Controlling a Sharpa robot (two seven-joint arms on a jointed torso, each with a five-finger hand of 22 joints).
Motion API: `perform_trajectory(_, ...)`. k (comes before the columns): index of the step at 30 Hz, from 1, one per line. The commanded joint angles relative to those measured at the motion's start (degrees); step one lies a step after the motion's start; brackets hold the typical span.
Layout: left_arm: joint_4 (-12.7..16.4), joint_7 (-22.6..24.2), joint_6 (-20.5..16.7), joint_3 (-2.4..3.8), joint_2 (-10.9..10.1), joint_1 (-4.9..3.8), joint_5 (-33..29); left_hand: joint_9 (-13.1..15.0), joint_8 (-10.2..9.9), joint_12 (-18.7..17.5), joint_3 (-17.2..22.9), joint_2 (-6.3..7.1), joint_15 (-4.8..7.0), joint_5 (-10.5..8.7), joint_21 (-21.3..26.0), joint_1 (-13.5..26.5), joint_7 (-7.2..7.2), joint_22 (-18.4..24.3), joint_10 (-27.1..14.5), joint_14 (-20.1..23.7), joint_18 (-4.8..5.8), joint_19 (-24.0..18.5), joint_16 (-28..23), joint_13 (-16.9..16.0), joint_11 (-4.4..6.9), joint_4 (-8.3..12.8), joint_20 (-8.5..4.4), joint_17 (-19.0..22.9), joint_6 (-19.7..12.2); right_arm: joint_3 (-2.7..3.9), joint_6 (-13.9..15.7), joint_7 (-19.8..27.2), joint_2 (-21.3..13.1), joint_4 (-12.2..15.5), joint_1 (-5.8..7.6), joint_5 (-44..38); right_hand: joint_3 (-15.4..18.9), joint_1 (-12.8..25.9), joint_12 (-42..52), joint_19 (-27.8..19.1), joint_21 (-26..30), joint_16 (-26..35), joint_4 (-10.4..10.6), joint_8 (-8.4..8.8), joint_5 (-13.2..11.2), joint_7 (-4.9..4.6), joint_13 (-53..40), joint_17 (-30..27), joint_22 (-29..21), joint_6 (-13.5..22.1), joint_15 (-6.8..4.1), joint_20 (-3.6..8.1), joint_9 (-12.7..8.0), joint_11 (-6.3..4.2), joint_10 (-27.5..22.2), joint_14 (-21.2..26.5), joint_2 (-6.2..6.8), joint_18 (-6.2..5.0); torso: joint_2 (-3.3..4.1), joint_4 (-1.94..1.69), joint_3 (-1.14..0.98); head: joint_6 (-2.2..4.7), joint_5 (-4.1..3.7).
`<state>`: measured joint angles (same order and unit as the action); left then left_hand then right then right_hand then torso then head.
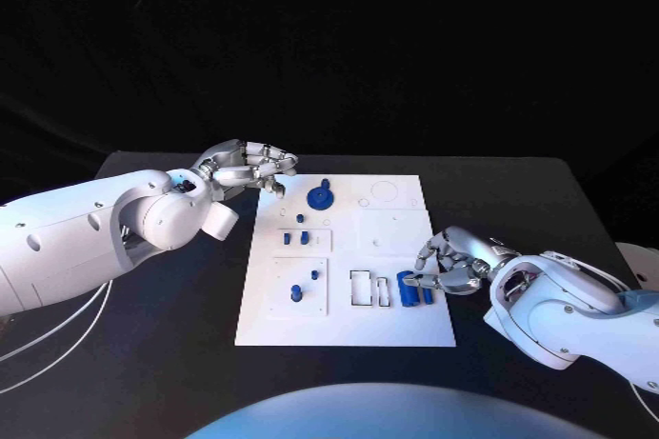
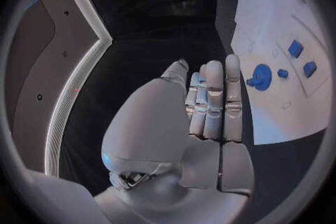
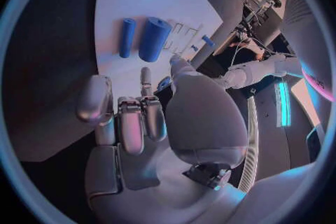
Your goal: Assemble the parts on the task board
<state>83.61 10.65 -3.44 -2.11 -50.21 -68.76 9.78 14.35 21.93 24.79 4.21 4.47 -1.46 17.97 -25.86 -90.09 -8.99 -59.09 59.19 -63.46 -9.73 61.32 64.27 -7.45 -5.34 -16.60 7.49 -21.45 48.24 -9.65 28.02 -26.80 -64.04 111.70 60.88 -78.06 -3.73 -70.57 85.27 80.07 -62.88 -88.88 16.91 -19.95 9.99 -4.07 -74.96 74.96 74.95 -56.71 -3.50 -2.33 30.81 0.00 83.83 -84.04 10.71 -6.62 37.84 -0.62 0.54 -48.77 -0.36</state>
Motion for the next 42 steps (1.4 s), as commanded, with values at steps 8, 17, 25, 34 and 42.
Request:
perform_trajectory(8,0.16,0.68,1.36,-0.01,-0.07,-0.01,-0.52,-0.07,0.23,-0.39,0.42,0.01,0.13,-0.36,0.22,0.64,-0.11,0.10,0.27,0.11,-0.56,0.36,-0.28,0.10,0.06,-0.03,-0.10,0.05,0.16,-0.03,-3.61,-4.11,0.57,0.23,-0.35,-4.40,1.71,2.14,0.53,1.19,-2.20,-0.63,0.04,-0.02,-0.06,0.16,-11.00,12.74,2.04,-0.86,-0.40,-0.05,0.84,-0.38,3.96,-5.53,0.01,1.44,0.01,0.06,-0.01,-0.12,0.17)
perform_trajectory(17,0.18,0.66,1.58,-0.02,-0.13,-0.01,-0.52,-0.08,0.24,-0.39,0.45,0.02,0.11,-0.37,0.26,0.78,-0.13,0.10,0.26,0.11,-0.55,0.37,-0.29,0.12,0.03,-0.07,-0.09,0.05,0.15,-0.05,-5.08,-5.16,1.72,-0.07,-1.07,-6.11,2.45,2.84,0.52,1.12,-2.00,-0.65,0.05,-0.02,-0.04,0.20,-11.01,12.82,2.03,-0.89,-0.42,-0.03,1.19,-0.40,3.92,-5.53,0.18,1.40,0.05,0.00,-0.04,-0.24,0.18)
perform_trajectory(25,0.25,0.58,1.67,-0.02,-0.29,-0.01,-0.52,-0.08,0.24,-0.39,0.45,0.02,0.11,-0.37,0.26,0.78,-0.13,0.10,0.26,0.11,-0.55,0.37,-0.29,0.12,0.03,-0.07,-0.09,0.05,0.15,-0.05,-6.37,-5.60,2.78,-0.90,-1.61,-7.12,2.59,2.91,0.49,1.12,-2.03,-0.65,0.04,-0.02,0.06,0.20,-10.98,12.84,2.06,-0.90,-0.42,-0.03,1.25,-0.40,3.90,-5.54,0.17,1.41,0.07,0.01,-0.01,-0.38,0.33)
perform_trajectory(34,0.30,0.52,1.84,-0.02,-0.40,-0.01,-0.52,-0.08,0.25,-0.39,0.49,0.04,0.09,-0.38,0.31,0.95,-0.14,0.11,0.25,0.12,-0.55,0.38,-0.29,0.13,0.02,-0.09,-0.07,0.04,0.15,-0.05,-6.66,-6.23,4.34,-2.01,-2.63,-7.92,2.60,2.32,0.43,1.05,-1.90,-0.68,-0.04,0.02,0.59,0.24,-10.95,12.95,2.07,-0.89,-0.43,-0.02,1.50,-0.42,3.85,-5.55,-0.23,1.39,0.01,0.05,-0.03,-0.44,0.45)
perform_trajectory(42,0.28,0.41,1.99,-0.03,-0.36,-0.01,-0.52,-0.08,0.25,-0.39,0.49,0.04,0.09,-0.38,0.31,0.95,-0.14,0.11,0.25,0.12,-0.55,0.38,-0.29,0.13,0.02,-0.09,-0.07,0.04,0.15,-0.05,-4.52,-6.36,5.43,-2.44,-2.93,-6.65,1.89,1.17,0.86,1.32,-2.51,-0.80,-0.03,0.08,4.83,0.50,-11.40,13.51,2.66,-1.64,-0.61,0.11,2.28,-0.65,4.07,-5.66,-1.40,1.52,0.03,0.05,0.02,-0.21,0.25)
